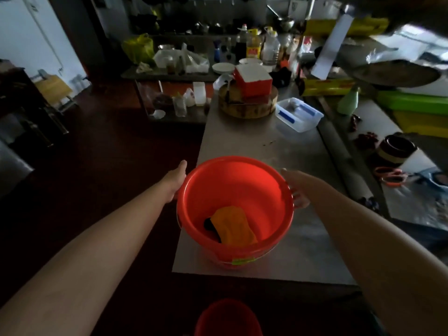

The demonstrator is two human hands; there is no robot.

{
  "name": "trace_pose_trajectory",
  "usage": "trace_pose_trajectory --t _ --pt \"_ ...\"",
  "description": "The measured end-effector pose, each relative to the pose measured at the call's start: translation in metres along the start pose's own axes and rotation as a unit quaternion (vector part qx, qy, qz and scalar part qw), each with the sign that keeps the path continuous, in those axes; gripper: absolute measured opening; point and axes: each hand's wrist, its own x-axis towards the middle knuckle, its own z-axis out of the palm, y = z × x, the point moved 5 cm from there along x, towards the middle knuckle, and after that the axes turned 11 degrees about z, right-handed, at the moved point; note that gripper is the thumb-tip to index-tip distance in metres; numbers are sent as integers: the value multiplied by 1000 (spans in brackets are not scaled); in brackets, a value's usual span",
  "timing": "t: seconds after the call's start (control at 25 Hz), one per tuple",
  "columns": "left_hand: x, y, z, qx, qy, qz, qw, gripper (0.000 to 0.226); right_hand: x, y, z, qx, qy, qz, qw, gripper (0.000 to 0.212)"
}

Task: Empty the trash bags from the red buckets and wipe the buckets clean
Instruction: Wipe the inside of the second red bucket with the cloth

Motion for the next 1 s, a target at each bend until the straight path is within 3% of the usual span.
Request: trace_pose_trajectory --t 0.08,0.16,0.2,0.32,0.44,0.52,0.6,0.8,0.88,1.0 --pt "19 5 -3 50 -50 30 997 70 -15 -8 6 -81 12 18 997 54" --pt "37 6 -8 109 -90 62 988 67 -20 -34 12 -187 80 -44 978 44" --pt "47 7 -9 155 -101 87 979 69 -21 -50 18 -249 132 -91 955 45" --pt "58 10 0 300 -95 196 929 68 -13 -77 49 -450 243 -172 842 51" --pt "48 0 12 394 -82 290 868 66 12 -73 93 -510 285 -246 773 44" --pt "45 -16 20 428 -77 322 841 67 33 -62 125 -511 254 -284 770 52" --pt "45 -32 25 435 -70 335 833 66 64 -39 157 -550 170 -259 776 69" --pt "46 -53 27 377 -36 357 854 63 130 -4 212 -636 96 -177 745 97" --pt "48 -54 26 354 -26 368 859 65 151 2 223 -651 98 -181 731 95" --pt "50 -54 25 319 -23 376 870 64 155 -4 232 -649 137 -238 710 69"
